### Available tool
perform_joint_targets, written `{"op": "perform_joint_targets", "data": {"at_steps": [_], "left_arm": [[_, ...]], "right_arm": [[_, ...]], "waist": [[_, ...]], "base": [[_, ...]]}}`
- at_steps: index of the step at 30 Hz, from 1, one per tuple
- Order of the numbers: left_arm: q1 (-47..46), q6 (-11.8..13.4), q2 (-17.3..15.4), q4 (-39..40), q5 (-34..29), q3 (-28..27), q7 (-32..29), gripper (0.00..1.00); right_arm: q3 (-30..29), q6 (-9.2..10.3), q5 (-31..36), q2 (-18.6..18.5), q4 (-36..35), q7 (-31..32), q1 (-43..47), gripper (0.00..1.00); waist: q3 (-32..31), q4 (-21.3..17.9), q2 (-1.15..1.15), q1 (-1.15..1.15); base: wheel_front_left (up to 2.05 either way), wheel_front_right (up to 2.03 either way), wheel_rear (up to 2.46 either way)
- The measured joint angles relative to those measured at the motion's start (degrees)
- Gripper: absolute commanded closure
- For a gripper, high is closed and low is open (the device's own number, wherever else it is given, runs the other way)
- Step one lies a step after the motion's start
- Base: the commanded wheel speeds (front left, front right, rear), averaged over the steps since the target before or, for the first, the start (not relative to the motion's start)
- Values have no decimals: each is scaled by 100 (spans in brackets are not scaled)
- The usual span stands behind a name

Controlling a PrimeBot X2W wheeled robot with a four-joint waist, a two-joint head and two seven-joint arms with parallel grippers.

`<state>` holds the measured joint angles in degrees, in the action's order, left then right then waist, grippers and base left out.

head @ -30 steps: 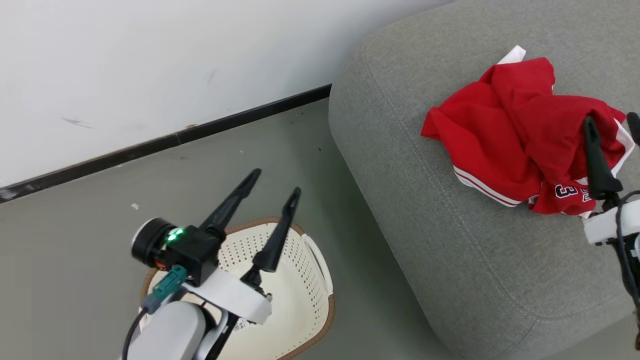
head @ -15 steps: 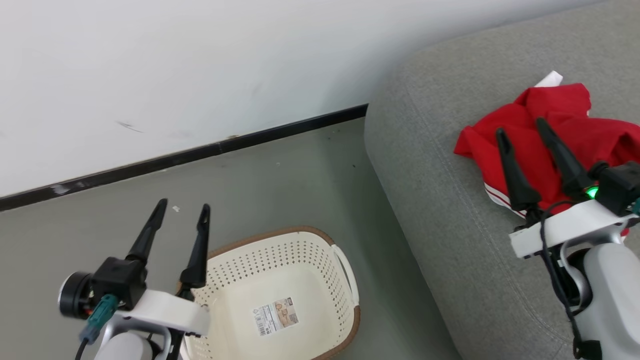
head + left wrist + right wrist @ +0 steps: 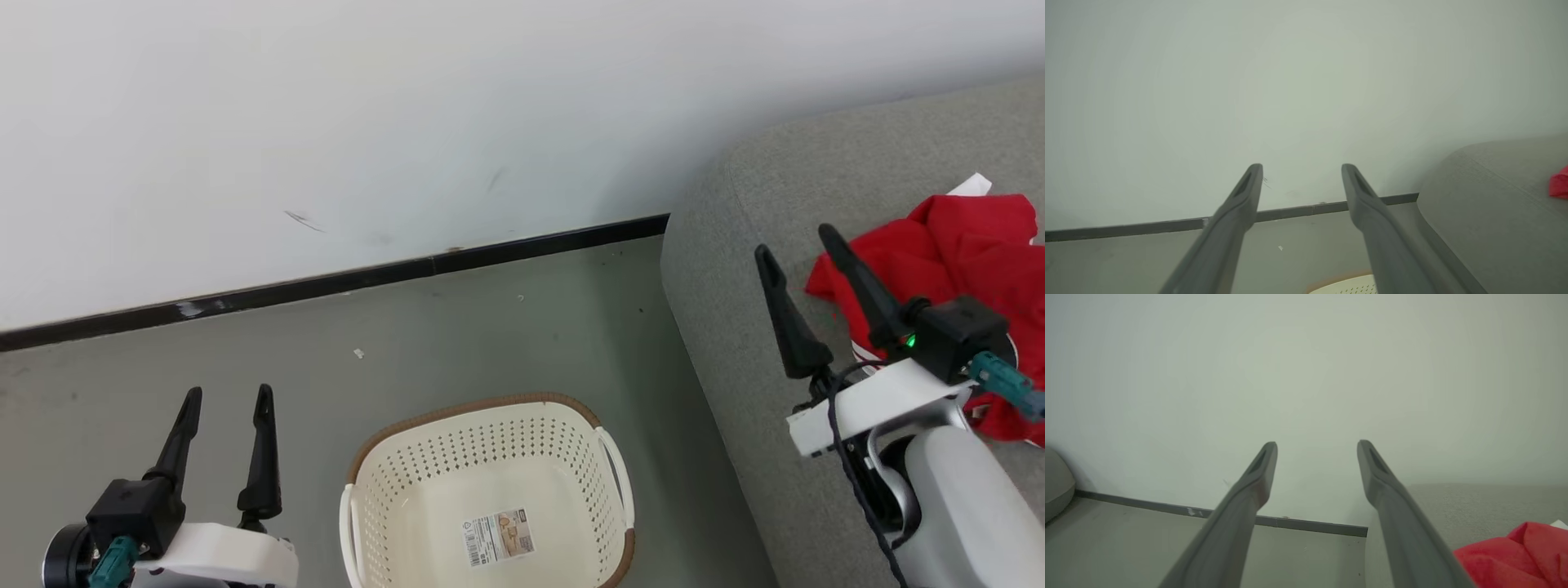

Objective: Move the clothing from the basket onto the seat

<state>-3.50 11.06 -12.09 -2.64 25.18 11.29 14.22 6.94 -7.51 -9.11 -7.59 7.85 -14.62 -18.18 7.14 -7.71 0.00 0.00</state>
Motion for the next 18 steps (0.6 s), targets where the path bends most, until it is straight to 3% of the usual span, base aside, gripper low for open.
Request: {"op": "perform_joint_targets", "data": {"at_steps": [18], "left_arm": [[501, -3, 91, 59, -40, -37, 7, 0]], "right_arm": [[-240, 0, 216, 323, -174, 0, 1417, 0]], "waist": [[-631, 594, 0, 0]], "base": [[0, 0, 0]]}}
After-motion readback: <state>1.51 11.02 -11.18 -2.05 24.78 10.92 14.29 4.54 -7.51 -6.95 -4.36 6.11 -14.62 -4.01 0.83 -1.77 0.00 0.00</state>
